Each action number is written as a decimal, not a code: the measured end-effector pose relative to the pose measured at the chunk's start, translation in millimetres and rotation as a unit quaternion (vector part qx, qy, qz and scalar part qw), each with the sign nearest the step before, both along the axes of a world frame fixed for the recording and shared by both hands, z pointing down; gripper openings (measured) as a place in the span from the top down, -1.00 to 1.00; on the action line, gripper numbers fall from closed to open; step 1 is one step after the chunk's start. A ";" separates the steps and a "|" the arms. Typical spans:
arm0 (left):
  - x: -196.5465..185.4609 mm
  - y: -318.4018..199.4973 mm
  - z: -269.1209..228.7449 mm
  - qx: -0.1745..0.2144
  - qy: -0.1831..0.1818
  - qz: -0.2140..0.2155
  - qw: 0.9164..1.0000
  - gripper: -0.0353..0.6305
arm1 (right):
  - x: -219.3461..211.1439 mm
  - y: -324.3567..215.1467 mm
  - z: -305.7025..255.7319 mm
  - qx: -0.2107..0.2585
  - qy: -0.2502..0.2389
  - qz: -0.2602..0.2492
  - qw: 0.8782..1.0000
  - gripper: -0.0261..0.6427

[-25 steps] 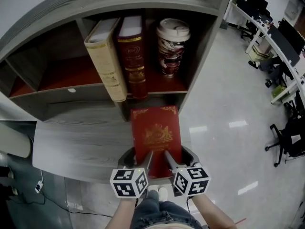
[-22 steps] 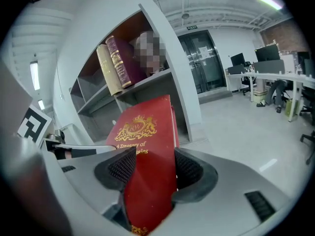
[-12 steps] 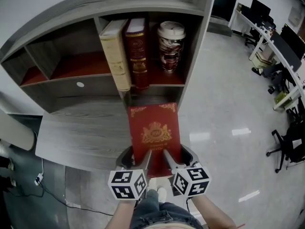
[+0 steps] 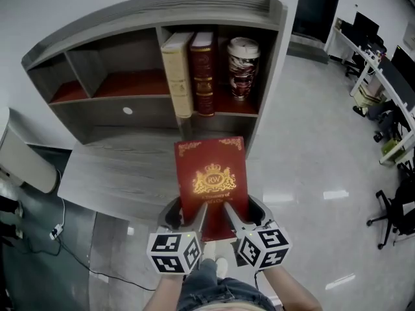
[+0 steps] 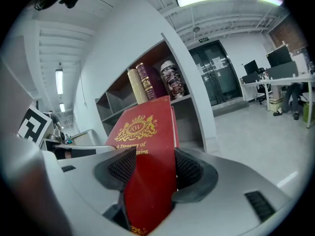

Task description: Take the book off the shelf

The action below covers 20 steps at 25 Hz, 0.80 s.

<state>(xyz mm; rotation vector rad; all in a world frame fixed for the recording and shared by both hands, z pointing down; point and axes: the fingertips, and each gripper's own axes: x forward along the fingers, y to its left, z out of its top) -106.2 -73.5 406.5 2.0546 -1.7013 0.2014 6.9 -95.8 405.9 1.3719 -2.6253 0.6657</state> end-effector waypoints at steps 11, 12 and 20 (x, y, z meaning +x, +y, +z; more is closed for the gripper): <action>-7.0 25.4 -25.3 0.030 -0.009 -0.037 0.999 0.10 | -9.4 17.2 -24.7 0.033 -0.011 -0.036 0.999 0.19; -8.1 28.1 -26.1 0.031 -0.009 -0.040 0.999 0.09 | -10.7 19.1 -25.5 0.034 -0.012 -0.039 0.999 0.19; -22.0 44.3 -34.2 0.038 -0.013 -0.077 0.996 0.09 | -26.6 27.8 -34.1 0.045 -0.017 -0.073 0.996 0.19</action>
